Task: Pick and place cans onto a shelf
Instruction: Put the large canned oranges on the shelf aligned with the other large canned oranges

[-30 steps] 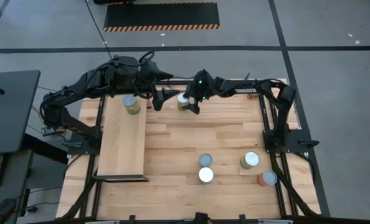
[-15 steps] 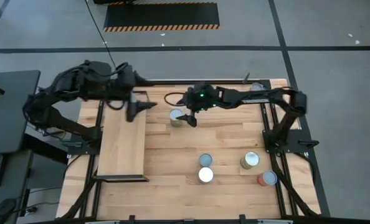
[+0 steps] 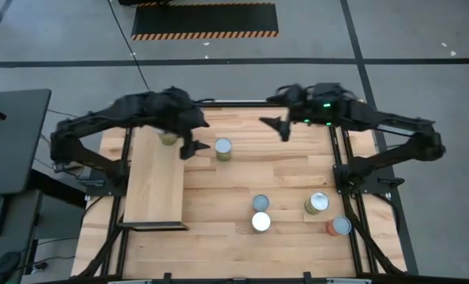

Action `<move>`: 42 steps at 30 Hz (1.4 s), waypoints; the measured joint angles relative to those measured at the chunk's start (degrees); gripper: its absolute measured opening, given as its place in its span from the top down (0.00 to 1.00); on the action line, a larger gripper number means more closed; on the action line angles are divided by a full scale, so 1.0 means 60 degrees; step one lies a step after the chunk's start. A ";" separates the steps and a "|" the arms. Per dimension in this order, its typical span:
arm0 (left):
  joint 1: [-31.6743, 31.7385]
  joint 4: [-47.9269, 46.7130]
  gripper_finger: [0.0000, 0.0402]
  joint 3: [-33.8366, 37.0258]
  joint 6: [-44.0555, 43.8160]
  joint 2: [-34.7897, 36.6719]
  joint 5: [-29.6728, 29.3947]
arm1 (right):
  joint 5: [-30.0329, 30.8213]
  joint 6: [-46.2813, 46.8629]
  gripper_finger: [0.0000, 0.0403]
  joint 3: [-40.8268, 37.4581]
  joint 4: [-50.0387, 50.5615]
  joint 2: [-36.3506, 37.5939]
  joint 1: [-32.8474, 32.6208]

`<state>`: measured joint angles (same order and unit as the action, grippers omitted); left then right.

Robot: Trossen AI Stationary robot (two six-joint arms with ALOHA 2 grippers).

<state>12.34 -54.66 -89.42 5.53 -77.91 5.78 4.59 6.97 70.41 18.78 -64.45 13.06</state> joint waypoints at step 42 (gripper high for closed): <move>0.0862 0.1360 0.03 0.0901 0.1165 -0.3979 -0.0342 | 0.0719 -0.0445 0.06 -0.0364 0.1112 0.0125 0.0234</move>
<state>17.52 -46.50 -84.01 12.52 -101.79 3.73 8.91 4.29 68.23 25.45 -63.70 14.46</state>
